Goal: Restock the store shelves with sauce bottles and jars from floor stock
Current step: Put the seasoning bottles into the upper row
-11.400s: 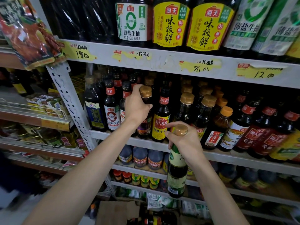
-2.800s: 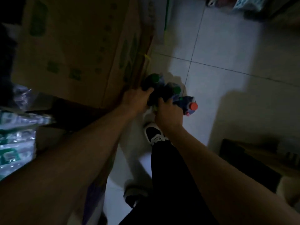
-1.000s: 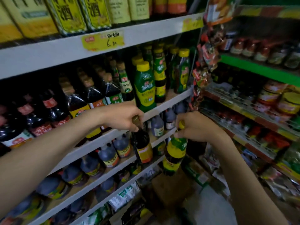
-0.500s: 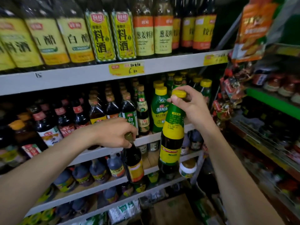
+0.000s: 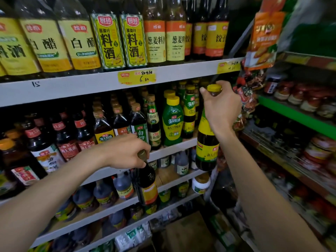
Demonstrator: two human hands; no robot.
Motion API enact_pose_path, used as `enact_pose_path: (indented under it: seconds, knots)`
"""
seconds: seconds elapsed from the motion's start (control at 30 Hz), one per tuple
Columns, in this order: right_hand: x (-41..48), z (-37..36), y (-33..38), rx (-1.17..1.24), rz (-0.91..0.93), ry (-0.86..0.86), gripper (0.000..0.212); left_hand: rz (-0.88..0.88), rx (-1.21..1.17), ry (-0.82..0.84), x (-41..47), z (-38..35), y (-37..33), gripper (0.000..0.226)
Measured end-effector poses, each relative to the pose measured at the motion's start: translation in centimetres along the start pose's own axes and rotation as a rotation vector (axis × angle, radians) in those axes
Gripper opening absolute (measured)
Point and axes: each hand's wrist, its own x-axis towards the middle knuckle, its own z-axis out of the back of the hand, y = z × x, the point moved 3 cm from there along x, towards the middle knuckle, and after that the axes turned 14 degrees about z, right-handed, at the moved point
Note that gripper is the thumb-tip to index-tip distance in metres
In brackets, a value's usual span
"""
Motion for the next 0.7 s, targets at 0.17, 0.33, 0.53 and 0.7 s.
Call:
enact_pose_path:
  seconds: [0.17,0.33,0.53,0.7]
  knots:
    - [0.2,1.5,-1.9,-0.055,-0.082,-0.024,0.048,-0.046,-0.012,0.047,1.1,-0.5,-0.9,0.020]
    - [-0.9,1.2,-4.0,-0.081,-0.062,-0.061,0.045,-0.093,-0.001,0.034,3.0,-1.4,-2.3,0.019]
    - [-0.6,-1.9,-9.6,-0.017,-0.177,-0.020,0.045,-0.094,-0.052,0.113,8.4,-2.3,-3.6,0.014]
    - [1.8,-6.2,-13.0,0.075,-0.117,-0.021,0.042,-0.069,-0.005,0.124,13.7,-3.5,-4.4,0.016]
